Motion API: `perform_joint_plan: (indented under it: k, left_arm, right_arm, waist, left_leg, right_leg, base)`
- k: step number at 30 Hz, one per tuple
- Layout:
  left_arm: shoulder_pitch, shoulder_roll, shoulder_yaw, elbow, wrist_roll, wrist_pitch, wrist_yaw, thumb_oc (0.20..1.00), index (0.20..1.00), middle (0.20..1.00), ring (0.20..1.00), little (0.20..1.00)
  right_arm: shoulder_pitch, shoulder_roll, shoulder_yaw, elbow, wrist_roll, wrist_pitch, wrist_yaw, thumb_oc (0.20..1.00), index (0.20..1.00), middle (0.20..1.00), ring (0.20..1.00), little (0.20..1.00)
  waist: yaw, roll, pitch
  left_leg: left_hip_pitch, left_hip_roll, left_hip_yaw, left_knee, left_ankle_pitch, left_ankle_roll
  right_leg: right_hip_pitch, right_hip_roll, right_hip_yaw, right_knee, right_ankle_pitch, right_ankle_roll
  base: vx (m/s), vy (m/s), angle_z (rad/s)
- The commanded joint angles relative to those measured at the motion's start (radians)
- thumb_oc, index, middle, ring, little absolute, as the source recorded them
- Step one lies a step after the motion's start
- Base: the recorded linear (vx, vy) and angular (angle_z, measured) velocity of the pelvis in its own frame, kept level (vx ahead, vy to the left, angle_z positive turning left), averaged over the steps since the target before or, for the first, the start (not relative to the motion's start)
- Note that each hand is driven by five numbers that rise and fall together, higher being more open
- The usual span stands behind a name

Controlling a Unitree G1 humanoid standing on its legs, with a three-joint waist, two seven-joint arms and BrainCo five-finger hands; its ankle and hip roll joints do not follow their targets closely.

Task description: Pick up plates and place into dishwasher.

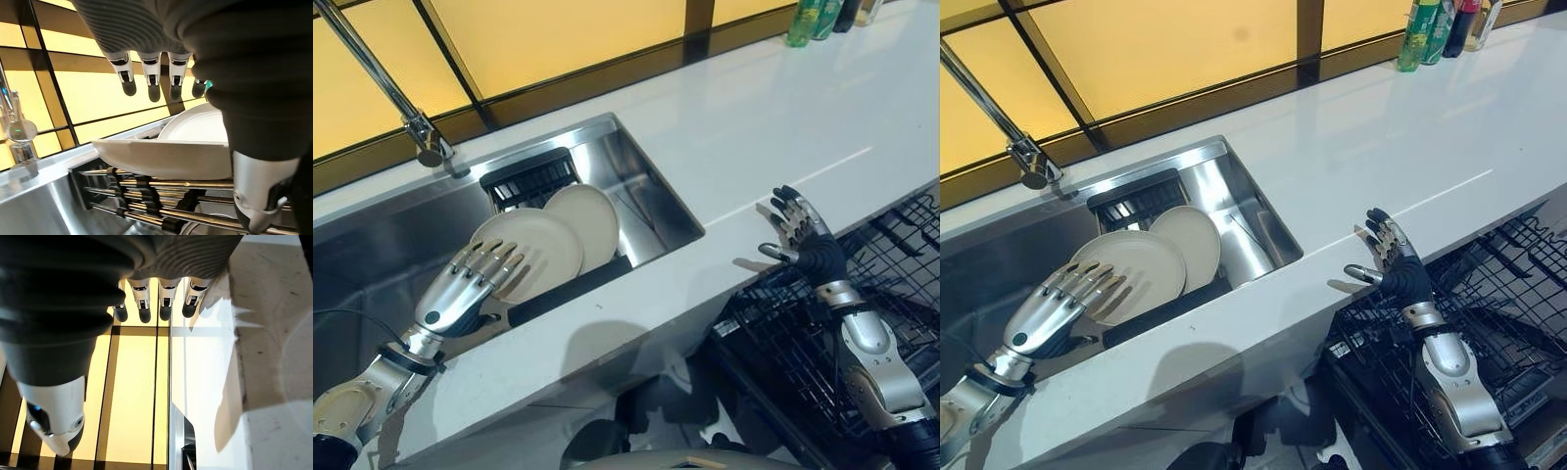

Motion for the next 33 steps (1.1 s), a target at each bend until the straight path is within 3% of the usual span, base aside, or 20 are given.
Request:
perform_joint_plan:
  k: [1,5,13,14,15,16,33]
  left_arm:
    - [-0.071,0.027,0.029,0.006,-0.006,0.03,0.064,1.0,1.0,1.0,1.0,1.0]
    - [-0.096,0.024,0.002,0.011,0.024,0.031,0.072,1.0,1.0,1.0,1.0,1.0]
    - [-0.146,0.03,-0.069,0.046,0.004,0.117,-0.02,1.0,1.0,1.0,1.0,1.0]
    - [-0.148,0.032,-0.072,0.053,-0.001,0.124,-0.026,0.576,0.576,0.576,0.576,0.576]
    - [-0.149,0.032,-0.07,0.063,-0.002,0.124,-0.035,0.316,0.316,0.316,0.316,0.316]
    - [-0.153,0.034,-0.073,0.068,-0.004,0.123,-0.046,0.2,0.2,0.2,0.2,0.2]
    - [-0.112,0.024,-0.031,0.085,0.011,0.112,-0.068,0.2,0.2,0.2,0.2,0.2]
  right_arm:
    - [-0.051,0.006,0.039,-0.008,0.015,-0.038,0.001,1.0,1.0,1.0,1.0,1.0]
    - [-0.058,0.006,0.049,0.0,0.017,-0.039,-0.003,1.0,1.0,1.0,1.0,1.0]
    - [-0.069,0.003,0.071,0.006,0.01,-0.039,-0.008,1.0,1.0,1.0,1.0,1.0]
    - [-0.068,0.001,0.07,0.008,0.011,-0.041,-0.004,1.0,1.0,1.0,1.0,1.0]
    - [-0.067,0.001,0.068,0.009,0.013,-0.041,0.001,1.0,1.0,1.0,1.0,1.0]
    - [-0.066,0.001,0.067,0.009,0.012,-0.04,0.002,1.0,1.0,1.0,1.0,1.0]
    - [-0.028,0.031,0.04,0.002,-0.003,-0.021,0.031,1.0,1.0,1.0,1.0,1.0]
  waist:
    - [-0.008,-0.019,0.029]
    - [-0.009,-0.02,0.031]
    - [-0.021,-0.018,0.032]
    - [-0.023,-0.017,0.031]
    - [-0.024,-0.017,0.03]
    - [-0.025,-0.018,0.028]
    - [-0.026,-0.016,-0.005]
  left_leg:
    - [0.026,-0.02,0.021,0.122,-0.146,0.021]
    - [0.024,-0.02,0.019,0.123,-0.145,0.023]
    - [0.03,-0.02,0.021,0.114,-0.143,0.023]
    - [0.032,-0.02,0.022,0.114,-0.144,0.023]
    - [0.032,-0.02,0.023,0.115,-0.145,0.023]
    - [0.033,-0.02,0.025,0.114,-0.146,0.024]
    - [0.067,-0.022,0.016,0.099,-0.145,0.024]
  right_leg:
    - [-0.148,-0.003,0.049,0.012,0.161,0.042]
    - [-0.148,-0.001,0.053,0.014,0.162,0.041]
    - [-0.146,0.002,0.064,0.008,0.165,0.044]
    - [-0.146,0.001,0.065,0.008,0.165,0.045]
    - [-0.146,0.001,0.066,0.007,0.165,0.045]
    - [-0.144,0.001,0.066,0.006,0.165,0.044]
    - [-0.121,0.003,0.062,0.0,0.166,0.043]
  base:
    - [0.05,-0.001,-0.03]
    - [0.02,0.0,-0.01]
    - [0.0,0.0,0.0]
    - [0.0,0.0,0.0]
    - [0.0,0.0,0.0]
    - [0.0,0.0,0.0]
    - [0.0,0.0,0.0]
